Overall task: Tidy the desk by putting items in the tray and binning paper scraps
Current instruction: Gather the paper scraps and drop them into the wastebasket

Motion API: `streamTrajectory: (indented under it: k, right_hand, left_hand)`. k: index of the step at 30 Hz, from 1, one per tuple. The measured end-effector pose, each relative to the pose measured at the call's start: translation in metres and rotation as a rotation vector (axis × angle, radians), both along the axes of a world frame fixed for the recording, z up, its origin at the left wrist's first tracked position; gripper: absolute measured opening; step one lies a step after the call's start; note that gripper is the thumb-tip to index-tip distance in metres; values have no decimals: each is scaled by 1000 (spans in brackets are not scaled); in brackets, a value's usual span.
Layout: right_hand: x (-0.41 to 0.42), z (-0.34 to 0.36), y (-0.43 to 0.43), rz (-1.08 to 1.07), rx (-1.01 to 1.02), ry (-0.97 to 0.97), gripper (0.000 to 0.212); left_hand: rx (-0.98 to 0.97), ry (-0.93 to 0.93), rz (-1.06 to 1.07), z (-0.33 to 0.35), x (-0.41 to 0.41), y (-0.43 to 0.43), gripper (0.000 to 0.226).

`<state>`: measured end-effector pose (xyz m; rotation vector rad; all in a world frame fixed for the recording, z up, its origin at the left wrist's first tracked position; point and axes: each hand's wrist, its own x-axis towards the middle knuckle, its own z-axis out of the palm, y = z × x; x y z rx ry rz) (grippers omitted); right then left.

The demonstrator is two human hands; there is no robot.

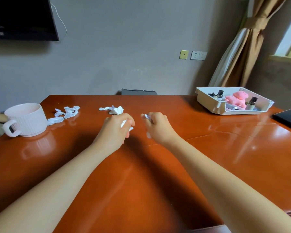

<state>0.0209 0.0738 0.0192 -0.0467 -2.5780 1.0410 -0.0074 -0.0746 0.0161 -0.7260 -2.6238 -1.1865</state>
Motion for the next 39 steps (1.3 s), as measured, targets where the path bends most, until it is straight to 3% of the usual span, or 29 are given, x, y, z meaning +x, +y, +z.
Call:
streamTrajectory:
  k: [10, 25, 31, 39]
  right_hand:
    - [85, 32, 90, -123, 126, 61, 40]
    - [298, 2, 254, -588, 166, -54, 44]
    - [380, -47, 308, -791, 7, -118, 47]
    - [456, -146, 364, -1009, -201, -258, 47]
  left_hand:
    - [51, 2, -334, 26, 62, 92, 45]
    - [63, 8, -791, 2, 211, 293, 51]
    - [-11, -64, -985, -32, 281, 361, 52]
    - [-310, -143, -1076, -109, 339, 437, 44]
